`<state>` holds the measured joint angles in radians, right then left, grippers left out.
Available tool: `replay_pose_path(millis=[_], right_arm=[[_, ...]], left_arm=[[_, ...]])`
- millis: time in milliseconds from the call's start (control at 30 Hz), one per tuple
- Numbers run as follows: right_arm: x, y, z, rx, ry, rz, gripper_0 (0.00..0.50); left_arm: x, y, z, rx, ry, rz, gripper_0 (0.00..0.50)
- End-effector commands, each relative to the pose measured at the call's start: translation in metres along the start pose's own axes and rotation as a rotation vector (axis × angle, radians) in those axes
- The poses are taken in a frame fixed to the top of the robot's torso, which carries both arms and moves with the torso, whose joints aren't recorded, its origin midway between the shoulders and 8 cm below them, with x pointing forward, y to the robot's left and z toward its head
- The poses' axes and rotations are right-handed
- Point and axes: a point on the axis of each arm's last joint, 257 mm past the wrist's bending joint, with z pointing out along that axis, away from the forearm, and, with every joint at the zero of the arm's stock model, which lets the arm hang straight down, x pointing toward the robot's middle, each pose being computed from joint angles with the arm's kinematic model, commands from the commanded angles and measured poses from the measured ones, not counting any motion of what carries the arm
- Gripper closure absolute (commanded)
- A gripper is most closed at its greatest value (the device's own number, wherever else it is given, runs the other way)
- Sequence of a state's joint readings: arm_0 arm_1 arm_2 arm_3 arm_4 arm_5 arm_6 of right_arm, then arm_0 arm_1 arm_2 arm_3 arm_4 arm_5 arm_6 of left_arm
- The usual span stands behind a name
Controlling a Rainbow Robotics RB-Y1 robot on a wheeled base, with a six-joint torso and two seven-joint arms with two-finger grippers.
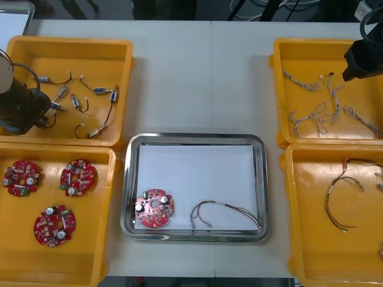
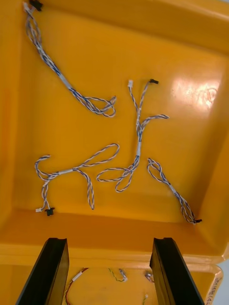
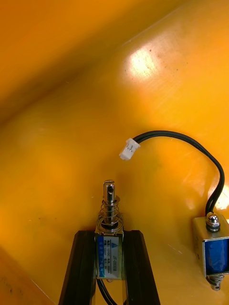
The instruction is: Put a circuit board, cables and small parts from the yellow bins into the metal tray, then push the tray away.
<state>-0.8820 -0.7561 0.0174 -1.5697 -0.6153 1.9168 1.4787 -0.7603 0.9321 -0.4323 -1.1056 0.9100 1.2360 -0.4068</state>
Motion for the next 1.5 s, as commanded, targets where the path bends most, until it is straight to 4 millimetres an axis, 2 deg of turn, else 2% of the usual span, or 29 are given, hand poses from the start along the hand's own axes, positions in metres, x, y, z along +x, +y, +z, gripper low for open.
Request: replay_pose_path(millis=[33,233,400,567,867,1067,1300,1500], right_arm=[[-0.017,-0.030,-0.020,0.033,-0.042,0.032,0.000],[-0.023,-0.032,-0.005,0.000,-0.056,0.040,0.000],[-0.028,-0.034,0.004,-0.017,-0.069,0.038,0.000],[-0.034,-0.038,0.010,-0.019,-0.088,0.032,0.000],[-0.045,-0.054,0.025,-0.012,-0.118,0.040,0.000],[-0.052,-0.064,0.038,-0.017,-0.142,0.017,0.000],[-0.055,-0.072,0.051,-0.039,-0.141,0.017,0.000],[-0.053,-0.066,0.061,-0.067,-0.104,0.050,0.000]], left_arm=[[-0.001,-0.031,-0.016,0.054,0.001,0.062,0.500],[-0.004,-0.039,-0.035,0.051,0.021,0.048,0.500],[-0.010,-0.050,-0.061,0.067,0.041,0.030,0.500],[-0.012,-0.053,-0.088,0.070,0.050,0.048,0.500],[0.005,-0.050,-0.131,0.024,0.052,0.134,0.500],[0.029,-0.055,-0.160,0.019,0.056,0.219,0.500],[0.081,-0.062,-0.190,0.042,0.107,0.370,0.500],[0.132,-0.075,-0.209,0.108,0.154,0.488,0.500]])
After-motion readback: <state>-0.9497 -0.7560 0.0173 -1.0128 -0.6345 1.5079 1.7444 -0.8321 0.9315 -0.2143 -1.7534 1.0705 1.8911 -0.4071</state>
